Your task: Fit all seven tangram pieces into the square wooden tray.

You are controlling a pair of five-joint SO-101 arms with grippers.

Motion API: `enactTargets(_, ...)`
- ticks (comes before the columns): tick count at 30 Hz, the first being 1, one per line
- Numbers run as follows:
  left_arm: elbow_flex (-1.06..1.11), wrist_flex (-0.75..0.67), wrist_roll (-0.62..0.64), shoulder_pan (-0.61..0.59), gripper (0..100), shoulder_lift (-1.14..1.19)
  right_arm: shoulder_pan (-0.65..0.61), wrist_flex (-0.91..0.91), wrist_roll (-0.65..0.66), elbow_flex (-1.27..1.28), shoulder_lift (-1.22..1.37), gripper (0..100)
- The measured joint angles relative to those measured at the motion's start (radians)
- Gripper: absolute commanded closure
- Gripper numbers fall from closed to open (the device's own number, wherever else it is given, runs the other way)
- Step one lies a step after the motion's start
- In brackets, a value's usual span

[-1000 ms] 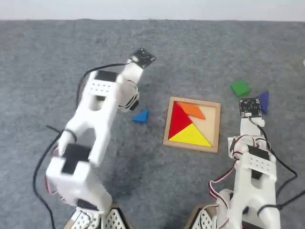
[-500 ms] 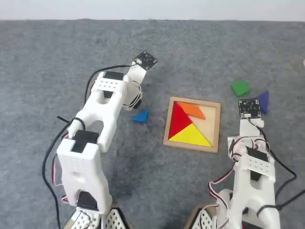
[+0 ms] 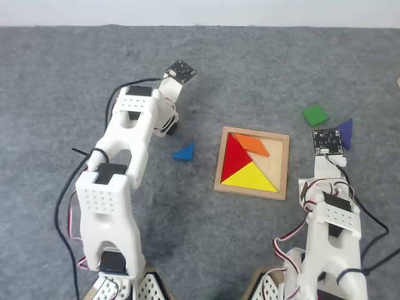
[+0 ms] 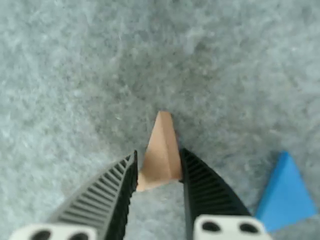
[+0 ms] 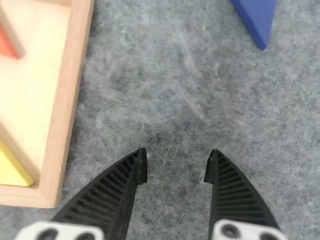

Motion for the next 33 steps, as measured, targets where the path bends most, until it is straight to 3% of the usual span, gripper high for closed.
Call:
enactTargets(6,-0.092,0.052,-0.018,0.0,98,0.06,0.002,0.0,0.0,0.0,0.0,80.1)
enactTargets(11,-0.183,0.129,-0.058,-0.003,99,0.107,0.002,0.0,0.0,0.0,0.0,80.1)
enactTargets(18,-0.4,0.348,-0.064,0.009,99,0.12,0.002,0.0,0.0,0.0,0.0,80.1)
enactTargets(25,-0.532,0.588,-0.129,0.272,99,-0.075,0.002,0.0,0.0,0.0,0.0,80.1)
enactTargets(30,-0.368,0.586,-0.12,0.456,99,-0.336,0.0,0.0,0.0,0.0,0.0,80.1)
enactTargets(33,-0.123,0.473,-0.104,0.509,99,-0.543,0.0,0.0,0.0,0.0,0.0,80.1)
